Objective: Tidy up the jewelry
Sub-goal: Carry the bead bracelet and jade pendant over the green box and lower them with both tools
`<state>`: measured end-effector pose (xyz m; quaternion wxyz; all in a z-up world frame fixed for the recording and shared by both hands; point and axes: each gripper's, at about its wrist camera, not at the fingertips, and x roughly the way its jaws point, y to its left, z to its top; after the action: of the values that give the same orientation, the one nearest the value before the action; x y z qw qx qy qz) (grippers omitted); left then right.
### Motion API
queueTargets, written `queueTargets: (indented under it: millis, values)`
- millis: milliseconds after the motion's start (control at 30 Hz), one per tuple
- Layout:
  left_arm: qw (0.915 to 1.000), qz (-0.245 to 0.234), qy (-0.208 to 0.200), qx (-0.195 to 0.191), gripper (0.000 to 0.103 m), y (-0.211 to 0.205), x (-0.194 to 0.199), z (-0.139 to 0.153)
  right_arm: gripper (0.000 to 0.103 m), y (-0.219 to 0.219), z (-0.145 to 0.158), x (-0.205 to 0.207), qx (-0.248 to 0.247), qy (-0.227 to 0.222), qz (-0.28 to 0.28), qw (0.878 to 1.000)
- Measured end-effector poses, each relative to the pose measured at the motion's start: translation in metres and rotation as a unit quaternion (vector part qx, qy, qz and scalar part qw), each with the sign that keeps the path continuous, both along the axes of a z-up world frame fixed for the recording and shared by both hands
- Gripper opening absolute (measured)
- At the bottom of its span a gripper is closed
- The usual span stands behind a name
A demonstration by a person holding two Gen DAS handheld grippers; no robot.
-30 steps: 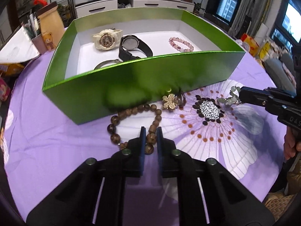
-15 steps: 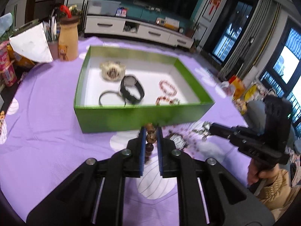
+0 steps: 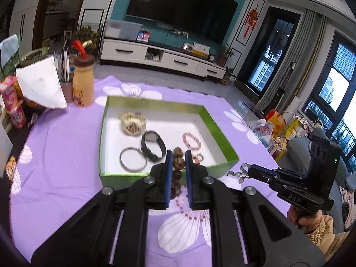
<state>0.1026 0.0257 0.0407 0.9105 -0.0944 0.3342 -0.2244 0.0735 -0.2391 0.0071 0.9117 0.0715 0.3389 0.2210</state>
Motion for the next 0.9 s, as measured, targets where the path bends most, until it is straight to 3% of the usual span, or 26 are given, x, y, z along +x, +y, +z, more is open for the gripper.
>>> queueTargets:
  millis: [267, 467, 900]
  values:
    - [0.9998, 0.014, -0.013, 0.011, 0.011, -0.002, 0.029, 0.016, 0.006, 0.0, 0.018, 0.02, -0.002, -0.025, 0.0, 1.0]
    - [0.9995, 0.031, 0.0, 0.012, 0.011, -0.002, 0.059, 0.011, 0.006, 0.004, 0.028, 0.041, -0.003, -0.034, 0.001, 0.999]
    - [0.9978, 0.053, 0.032, 0.023, 0.011, -0.001, 0.11, -0.015, 0.006, 0.017, 0.013, 0.099, 0.009, 0.004, 0.005, 1.0]
